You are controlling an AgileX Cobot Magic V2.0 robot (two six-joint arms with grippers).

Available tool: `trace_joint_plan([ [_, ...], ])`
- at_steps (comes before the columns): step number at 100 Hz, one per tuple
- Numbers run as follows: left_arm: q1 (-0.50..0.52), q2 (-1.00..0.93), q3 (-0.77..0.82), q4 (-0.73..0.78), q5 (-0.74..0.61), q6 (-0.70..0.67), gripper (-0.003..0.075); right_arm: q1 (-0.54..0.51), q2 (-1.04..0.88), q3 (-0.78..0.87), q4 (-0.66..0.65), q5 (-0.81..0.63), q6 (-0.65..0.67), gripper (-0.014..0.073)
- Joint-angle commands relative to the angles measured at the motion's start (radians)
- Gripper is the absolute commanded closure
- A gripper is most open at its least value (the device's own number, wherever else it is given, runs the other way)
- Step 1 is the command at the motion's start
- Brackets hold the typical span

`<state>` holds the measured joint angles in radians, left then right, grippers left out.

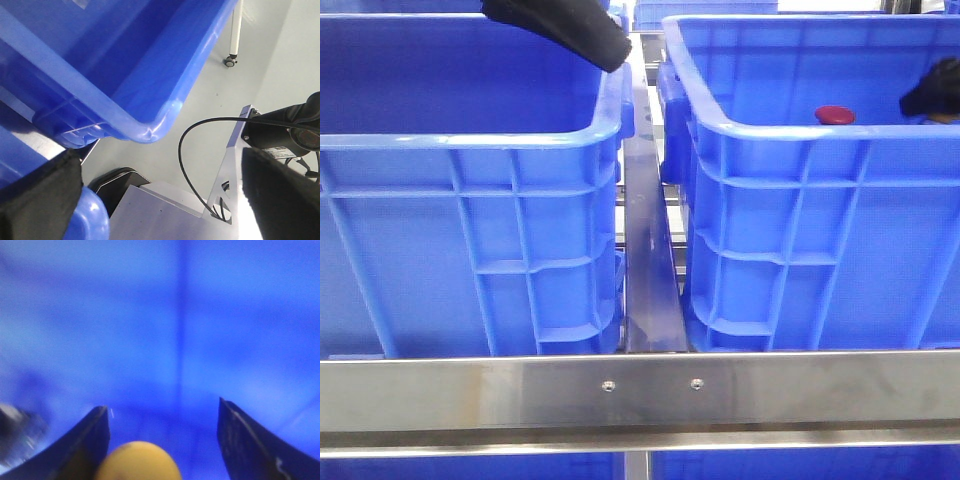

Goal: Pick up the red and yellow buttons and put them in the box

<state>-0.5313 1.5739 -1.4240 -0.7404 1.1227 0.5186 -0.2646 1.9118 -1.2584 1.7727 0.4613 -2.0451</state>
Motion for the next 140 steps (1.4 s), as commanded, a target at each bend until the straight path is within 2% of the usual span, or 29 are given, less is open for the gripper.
trace_joint_plan([
  [1, -0.004, -0.039, -0.032, -0.064, -0.018, -0.003, 0.0113, -0.001, -0.090, -0.024, 0.027, 0.037, -0.015, 0.0104],
  [28, -0.004, -0.039, -0.032, -0.064, -0.018, -0.003, 0.0113, -0.002, -0.199, 0.007, 0.023, 0.034, -0.008, 0.0104],
  [50, -0.004, -0.039, -0.032, -0.064, -0.018, -0.003, 0.0113, -0.002, -0.335, 0.101, 0.022, -0.008, -0.008, 0.0113],
  [57, -0.004, -0.039, -0.032, -0.064, -0.018, -0.003, 0.0113, -0.002, -0.384, 0.141, 0.022, -0.013, -0.007, 0.0172],
  [66, -0.004, -0.039, -0.032, -0.064, -0.024, 0.000, 0.0125, -0.002, -0.453, 0.197, 0.023, -0.016, -0.007, 0.0333],
  [71, -0.004, -0.039, -0.032, -0.064, -0.032, 0.000, 0.0155, -0.002, -0.492, 0.228, 0.023, -0.016, -0.007, 0.0428],
  [78, -0.004, -0.041, -0.032, -0.062, -0.049, 0.000, 0.0238, -0.002, -0.553, 0.272, 0.023, -0.016, -0.007, 0.0552],
  [86, -0.004, -0.045, -0.032, -0.058, -0.067, 0.000, 0.0396, -0.002, -0.627, 0.326, 0.023, -0.016, -0.007, 0.0666],
  [101, -0.004, -0.065, -0.032, -0.019, -0.085, 0.000, 0.0738, -0.002, -0.764, 0.422, 0.024, -0.016, -0.005, 0.0662],
  [119, -0.004, -0.116, 0.000, -0.005, -0.103, 0.000, 0.0740, -0.002, -0.947, 0.544, 0.024, -0.016, -0.005, 0.0663],
  [140, -0.004, -0.247, 0.139, 0.080, -0.281, -0.009, 0.0740, -0.002, -1.154, 0.667, 0.024, -0.013, -0.004, 0.0663],
])
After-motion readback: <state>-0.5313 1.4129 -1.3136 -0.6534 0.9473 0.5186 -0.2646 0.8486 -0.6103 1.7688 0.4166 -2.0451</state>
